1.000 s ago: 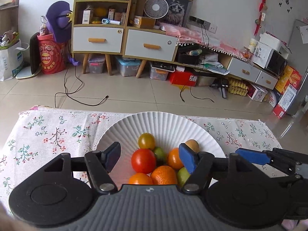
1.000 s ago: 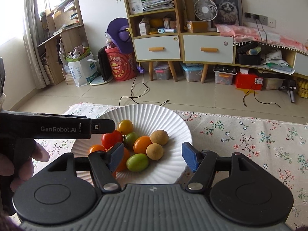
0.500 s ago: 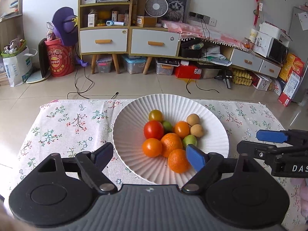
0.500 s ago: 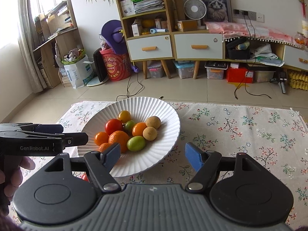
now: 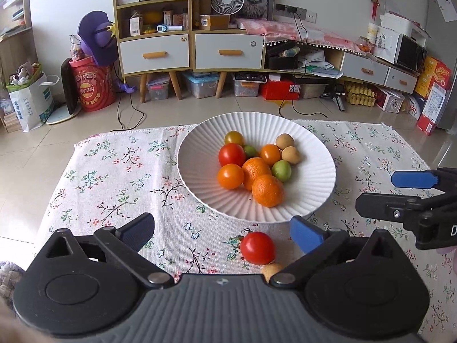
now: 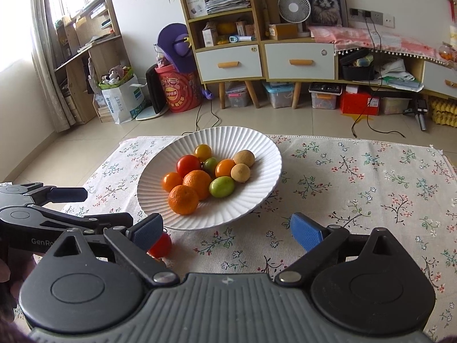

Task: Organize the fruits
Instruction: 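Move both open tools back from the plate to the remaining fruits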

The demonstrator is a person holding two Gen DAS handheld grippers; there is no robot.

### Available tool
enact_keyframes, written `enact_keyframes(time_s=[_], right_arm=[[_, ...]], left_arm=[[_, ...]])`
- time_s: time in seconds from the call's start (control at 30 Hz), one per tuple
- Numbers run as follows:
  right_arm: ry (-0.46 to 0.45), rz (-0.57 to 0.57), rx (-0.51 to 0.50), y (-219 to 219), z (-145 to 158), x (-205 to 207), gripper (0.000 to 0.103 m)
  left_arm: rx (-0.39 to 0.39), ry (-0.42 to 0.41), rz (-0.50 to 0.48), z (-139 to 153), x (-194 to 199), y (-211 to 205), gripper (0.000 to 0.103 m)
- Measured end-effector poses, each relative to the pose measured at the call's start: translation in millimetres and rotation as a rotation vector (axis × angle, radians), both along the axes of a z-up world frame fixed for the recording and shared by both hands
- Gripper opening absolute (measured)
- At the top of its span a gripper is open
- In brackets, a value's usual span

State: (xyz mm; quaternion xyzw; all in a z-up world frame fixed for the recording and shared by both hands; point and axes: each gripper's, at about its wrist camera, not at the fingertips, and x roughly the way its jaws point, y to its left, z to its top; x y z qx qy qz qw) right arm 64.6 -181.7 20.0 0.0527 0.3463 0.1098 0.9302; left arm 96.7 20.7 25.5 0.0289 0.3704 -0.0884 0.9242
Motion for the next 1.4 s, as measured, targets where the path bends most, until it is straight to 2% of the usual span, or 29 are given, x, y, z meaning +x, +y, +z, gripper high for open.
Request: enact_keyframes(time_s=[0.2,0.47,0.8,1.17,1.4], right_arm=[[-0.026,0.002,-0.038,3,-6,-17,0.102],[-0.032,0.061,-0.102,14,-17,-30,0.102],[-0.026,0.138,-0.153,19,-29,-41,0.102],[0.027,0.162,-0.192,18,-52,-41,0.102],[0.043,0.173,-0.221,20,-58,-40,0.102]], left_arm=[[0.017,0.006,-0.019,-8,-15,3,0.096],[-0.011,0.041,-0.045,-20,-26,3,0.097],[0.037,0.053,-0.084,-38,-42,4,0.097],[0.085,0.065,-0.163,-66,-54,1,0.097],[0.054,0.04,-0.168,-67,-52,-2,0.096]])
